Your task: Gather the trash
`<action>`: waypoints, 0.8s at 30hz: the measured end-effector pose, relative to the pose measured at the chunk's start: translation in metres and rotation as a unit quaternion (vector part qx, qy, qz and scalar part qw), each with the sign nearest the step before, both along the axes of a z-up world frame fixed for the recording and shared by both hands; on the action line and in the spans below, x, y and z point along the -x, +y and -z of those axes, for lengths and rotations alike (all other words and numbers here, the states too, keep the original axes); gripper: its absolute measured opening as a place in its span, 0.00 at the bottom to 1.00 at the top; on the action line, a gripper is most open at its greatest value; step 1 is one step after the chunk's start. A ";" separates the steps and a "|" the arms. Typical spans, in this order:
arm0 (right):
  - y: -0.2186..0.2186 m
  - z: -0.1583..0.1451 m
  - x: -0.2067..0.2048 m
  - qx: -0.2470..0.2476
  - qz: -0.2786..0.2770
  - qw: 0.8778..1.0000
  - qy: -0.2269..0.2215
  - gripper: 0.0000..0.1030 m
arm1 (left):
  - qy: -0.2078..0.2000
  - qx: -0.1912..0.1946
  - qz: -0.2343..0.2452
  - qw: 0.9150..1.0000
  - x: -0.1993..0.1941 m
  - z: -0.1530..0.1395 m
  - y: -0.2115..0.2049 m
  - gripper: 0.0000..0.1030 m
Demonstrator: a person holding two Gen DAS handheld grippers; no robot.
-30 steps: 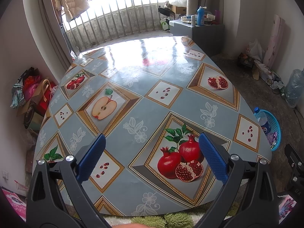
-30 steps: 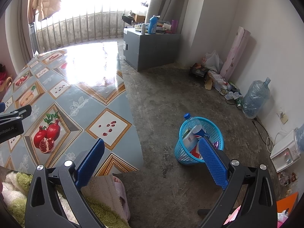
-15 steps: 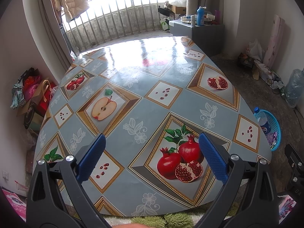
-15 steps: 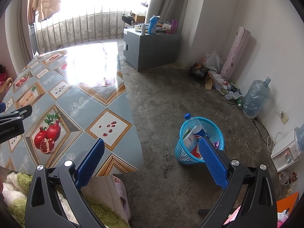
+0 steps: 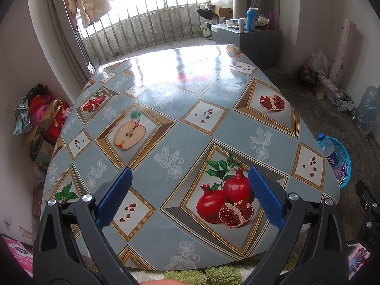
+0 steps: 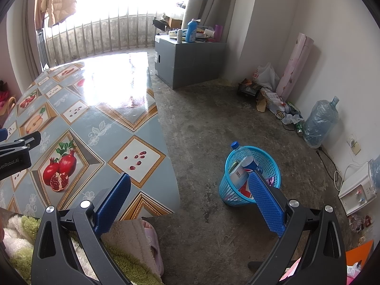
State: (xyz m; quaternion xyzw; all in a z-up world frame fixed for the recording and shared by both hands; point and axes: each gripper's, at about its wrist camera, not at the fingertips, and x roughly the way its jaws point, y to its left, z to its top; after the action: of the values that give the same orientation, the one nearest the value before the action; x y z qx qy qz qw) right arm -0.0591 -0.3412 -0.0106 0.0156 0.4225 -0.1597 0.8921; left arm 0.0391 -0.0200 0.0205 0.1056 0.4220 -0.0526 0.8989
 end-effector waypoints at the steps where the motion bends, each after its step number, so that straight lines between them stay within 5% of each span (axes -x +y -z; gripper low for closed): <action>1: 0.000 0.000 0.000 0.000 0.000 1.000 0.000 0.94 | 0.000 0.000 0.000 1.000 0.000 0.000 0.000 0.91; 24: 0.002 -0.001 -0.001 0.000 0.000 1.000 0.000 0.94 | 0.008 0.000 0.002 1.000 0.001 0.005 0.001 0.91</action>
State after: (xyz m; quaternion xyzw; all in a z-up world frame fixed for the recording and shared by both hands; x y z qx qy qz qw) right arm -0.0584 -0.3396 -0.0099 0.0158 0.4225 -0.1598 0.8920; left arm 0.0384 -0.0188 0.0155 0.1065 0.4291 -0.0550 0.8953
